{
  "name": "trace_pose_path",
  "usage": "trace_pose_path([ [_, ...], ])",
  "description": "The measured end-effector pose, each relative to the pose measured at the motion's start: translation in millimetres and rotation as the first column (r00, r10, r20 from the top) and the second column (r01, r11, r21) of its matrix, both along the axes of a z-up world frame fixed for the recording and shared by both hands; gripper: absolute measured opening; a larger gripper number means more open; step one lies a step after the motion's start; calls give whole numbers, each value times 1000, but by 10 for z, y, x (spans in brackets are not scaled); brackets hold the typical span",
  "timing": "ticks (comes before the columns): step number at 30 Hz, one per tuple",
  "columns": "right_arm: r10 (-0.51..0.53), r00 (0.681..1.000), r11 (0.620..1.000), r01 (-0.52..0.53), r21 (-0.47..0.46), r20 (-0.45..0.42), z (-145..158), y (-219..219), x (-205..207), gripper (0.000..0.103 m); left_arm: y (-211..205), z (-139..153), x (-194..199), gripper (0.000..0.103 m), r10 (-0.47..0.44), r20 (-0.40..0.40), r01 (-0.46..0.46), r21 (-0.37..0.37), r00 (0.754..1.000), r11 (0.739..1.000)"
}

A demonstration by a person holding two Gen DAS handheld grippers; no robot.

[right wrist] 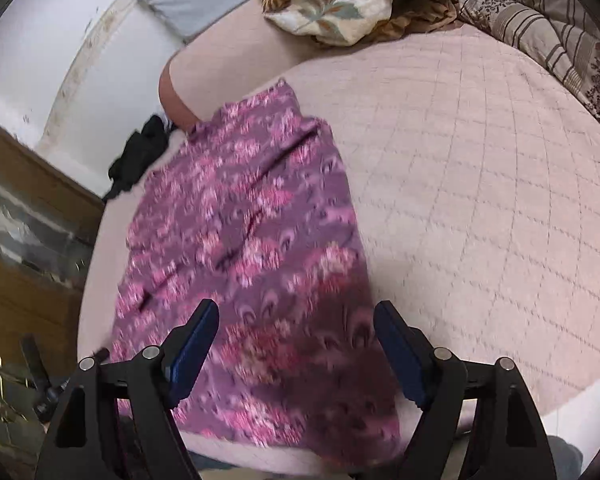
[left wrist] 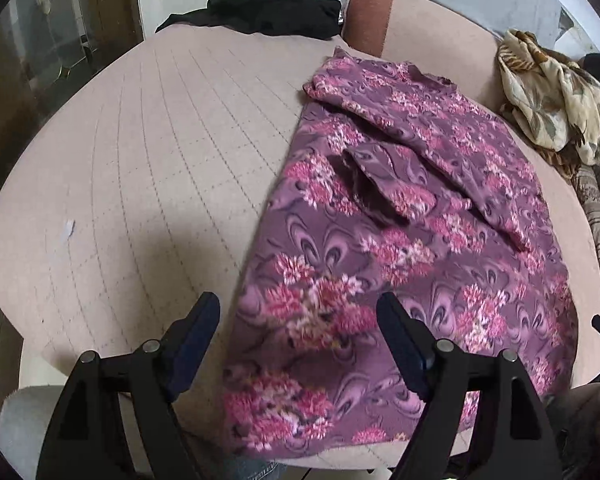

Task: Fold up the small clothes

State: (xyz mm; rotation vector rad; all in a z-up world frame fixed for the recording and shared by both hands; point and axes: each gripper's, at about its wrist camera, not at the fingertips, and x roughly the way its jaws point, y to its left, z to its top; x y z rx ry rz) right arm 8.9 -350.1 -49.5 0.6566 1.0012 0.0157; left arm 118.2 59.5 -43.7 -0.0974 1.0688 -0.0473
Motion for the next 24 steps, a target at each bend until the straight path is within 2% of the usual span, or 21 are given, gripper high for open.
trace_pose_path([
  [4, -11, 999, 1000, 13, 25, -52, -144, -104, -83, 77, -16, -95, -20, 80, 7, -35, -5, 41, 999, 999],
  [6, -12, 999, 997, 16, 81, -45, -175, -153, -157, 76, 26, -123, -51, 80, 13, -58, -12, 15, 998, 1000],
  [11, -19, 998, 996, 25, 88, -63, -205, -156, -222, 73, 73, -271, -103, 80, 14, -137, -20, -46, 990, 999],
  [13, -18, 994, 996, 26, 81, -108, -274, -139, -198, 68, 41, -282, -110, 80, 6, -139, -10, -31, 990, 999],
  [15, -8, 989, 999, 15, 49, -149, -319, -83, -182, 55, 28, -295, -119, 77, 6, -139, -8, -13, 990, 1000],
  [18, 20, 976, 1000, -21, -1, -216, -414, 20, -170, 53, 49, -330, -115, 66, 22, -151, -21, 4, 988, 1000],
  [21, 26, 969, 999, -32, -21, -244, -468, 52, -173, 53, 70, -331, -121, 62, 28, -152, -27, 10, 988, 1000],
  [24, 32, 967, 998, -45, -48, -254, -499, 105, -166, 52, 30, -373, -114, 62, 16, -161, -9, 44, 987, 999],
])
